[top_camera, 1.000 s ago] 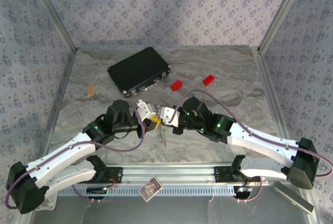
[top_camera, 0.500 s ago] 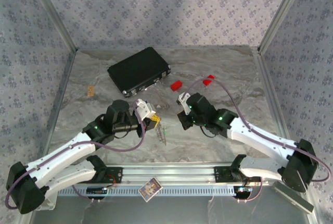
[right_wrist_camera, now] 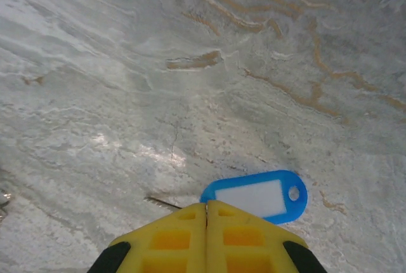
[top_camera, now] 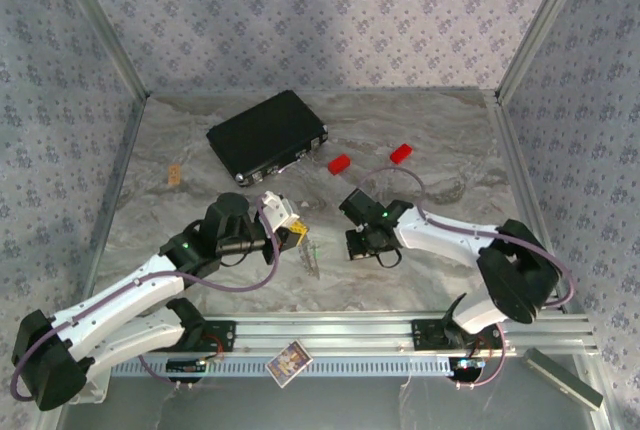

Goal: Put the keys on the keyring

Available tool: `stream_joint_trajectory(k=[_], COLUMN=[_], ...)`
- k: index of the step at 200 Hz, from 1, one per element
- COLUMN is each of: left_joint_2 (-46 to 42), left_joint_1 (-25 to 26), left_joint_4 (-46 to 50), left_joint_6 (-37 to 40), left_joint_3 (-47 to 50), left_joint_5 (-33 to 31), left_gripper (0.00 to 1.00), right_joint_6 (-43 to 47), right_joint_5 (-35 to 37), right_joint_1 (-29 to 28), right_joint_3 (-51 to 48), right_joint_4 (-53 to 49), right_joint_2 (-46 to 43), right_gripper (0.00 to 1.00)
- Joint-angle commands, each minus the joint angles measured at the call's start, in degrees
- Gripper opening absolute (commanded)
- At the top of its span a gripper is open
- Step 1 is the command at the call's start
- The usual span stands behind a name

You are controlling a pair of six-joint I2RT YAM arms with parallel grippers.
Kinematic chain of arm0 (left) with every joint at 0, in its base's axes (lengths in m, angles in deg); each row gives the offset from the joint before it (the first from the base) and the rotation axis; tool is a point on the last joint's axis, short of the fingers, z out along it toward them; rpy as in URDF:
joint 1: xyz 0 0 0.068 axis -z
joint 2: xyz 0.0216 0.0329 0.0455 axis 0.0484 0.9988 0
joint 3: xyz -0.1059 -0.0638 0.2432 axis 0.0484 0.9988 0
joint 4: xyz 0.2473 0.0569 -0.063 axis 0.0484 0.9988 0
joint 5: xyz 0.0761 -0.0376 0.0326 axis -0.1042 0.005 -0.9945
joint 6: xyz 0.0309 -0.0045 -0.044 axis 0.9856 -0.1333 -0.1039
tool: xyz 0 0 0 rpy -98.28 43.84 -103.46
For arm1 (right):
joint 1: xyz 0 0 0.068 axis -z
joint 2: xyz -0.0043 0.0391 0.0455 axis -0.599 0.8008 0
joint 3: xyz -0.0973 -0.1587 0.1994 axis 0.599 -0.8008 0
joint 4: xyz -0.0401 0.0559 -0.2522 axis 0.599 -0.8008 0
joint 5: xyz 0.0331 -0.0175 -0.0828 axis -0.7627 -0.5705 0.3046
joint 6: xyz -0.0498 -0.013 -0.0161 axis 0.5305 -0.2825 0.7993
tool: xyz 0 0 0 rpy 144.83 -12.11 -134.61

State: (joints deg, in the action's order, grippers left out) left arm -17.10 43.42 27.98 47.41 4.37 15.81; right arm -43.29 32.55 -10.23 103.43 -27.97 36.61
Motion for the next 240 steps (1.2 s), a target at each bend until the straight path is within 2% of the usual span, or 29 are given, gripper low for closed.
stream_joint_trajectory(k=[1, 50, 129, 167, 204, 240], left_joint_2=[-0.5, -0.2, 0.0, 0.0, -0.1, -0.2], left_joint_1=[0.1, 0.1, 0.1, 0.1, 0.1, 0.1], left_joint_4=[-3.2, -3.2, -3.3, -3.4, -3.3, -3.0], left_joint_6=[1.1, 1.4, 1.7, 1.4, 1.4, 1.5], left_joint_3=[-0.3, -0.3, -0.3, -0.3, -0.2, -0.2], left_joint_5=[-0.3, -0.4, -0.2, -0.1, -0.1, 0.0], left_gripper=[0.0, 0.0, 0.0, 0.0, 0.0, 0.0], right_joint_6=[-0.7, 0.7, 1.2, 1.5, 1.8, 1.7], right_joint_5=[-1.4, -3.7, -5.5, -5.0, -5.3, -5.9], right_joint_1=[0.7, 2.3, 3.4, 3.4, 3.4, 3.4], right_joint_3=[2.3, 2.7, 3.2, 3.6, 3.8, 3.9], right_joint_4=[-1.9, -4.0, -5.6, -7.7, -7.9, -8.0], right_joint_2=[1.9, 5.1, 5.9, 4.6, 4.8, 4.6], right_gripper=[0.0, 0.0, 0.2, 0.21, 0.17, 0.16])
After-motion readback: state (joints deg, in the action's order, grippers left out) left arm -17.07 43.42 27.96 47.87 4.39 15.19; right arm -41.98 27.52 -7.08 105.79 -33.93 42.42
